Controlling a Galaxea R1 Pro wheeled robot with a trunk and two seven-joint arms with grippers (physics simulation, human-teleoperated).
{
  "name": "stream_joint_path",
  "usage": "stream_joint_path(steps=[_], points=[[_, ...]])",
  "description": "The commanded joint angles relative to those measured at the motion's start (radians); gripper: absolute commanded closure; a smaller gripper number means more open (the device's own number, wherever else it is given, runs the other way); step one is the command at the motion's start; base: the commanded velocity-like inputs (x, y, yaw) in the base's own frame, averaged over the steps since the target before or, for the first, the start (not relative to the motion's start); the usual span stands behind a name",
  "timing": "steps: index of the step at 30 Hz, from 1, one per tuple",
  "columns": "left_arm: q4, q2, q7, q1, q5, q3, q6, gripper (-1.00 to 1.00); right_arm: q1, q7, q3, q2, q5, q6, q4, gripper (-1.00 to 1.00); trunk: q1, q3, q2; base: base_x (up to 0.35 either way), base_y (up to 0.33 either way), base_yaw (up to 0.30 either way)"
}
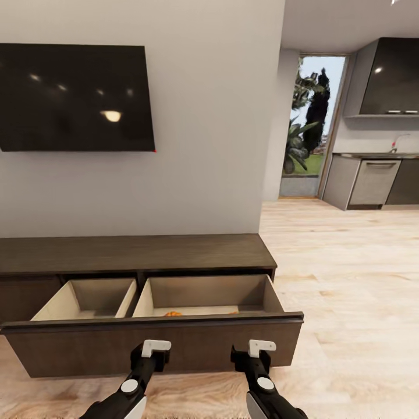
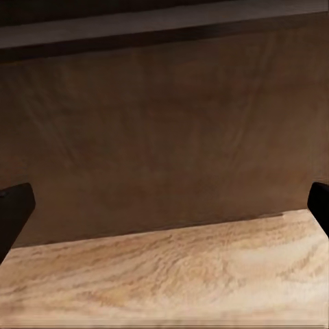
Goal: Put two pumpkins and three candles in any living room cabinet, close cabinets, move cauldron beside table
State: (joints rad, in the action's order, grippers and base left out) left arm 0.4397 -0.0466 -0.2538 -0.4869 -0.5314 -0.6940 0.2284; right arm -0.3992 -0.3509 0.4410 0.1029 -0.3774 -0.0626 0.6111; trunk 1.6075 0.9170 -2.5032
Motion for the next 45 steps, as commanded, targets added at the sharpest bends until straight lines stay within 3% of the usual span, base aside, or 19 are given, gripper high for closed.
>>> stream_joint_path(steps=[1,9,45], points=[[0.001,-0.001,-0.007,-0.001,-0.007,-0.009,0.003,-1.00,-0.001,-0.007,0.007,-0.001,-0.011,-0.006,-0.001,-1.00,0.000,0.005,-0.001,0.000,0.000,0.000],[0.001,-0.001,-0.006,-0.001,-0.007,-0.009,0.003,-1.00,-0.001,-0.007,0.007,0.000,-0.010,-0.006,-0.001,-1.00,0.004,0.036,-0.003,0.000,0.000,0.000],[0.001,0.000,-0.005,-0.001,-0.002,-0.011,0.000,-1.00,-0.001,-0.007,0.007,0.000,-0.011,-0.006,-0.001,-1.00,0.004,0.036,-0.003,0.094,0.015,0.000]])
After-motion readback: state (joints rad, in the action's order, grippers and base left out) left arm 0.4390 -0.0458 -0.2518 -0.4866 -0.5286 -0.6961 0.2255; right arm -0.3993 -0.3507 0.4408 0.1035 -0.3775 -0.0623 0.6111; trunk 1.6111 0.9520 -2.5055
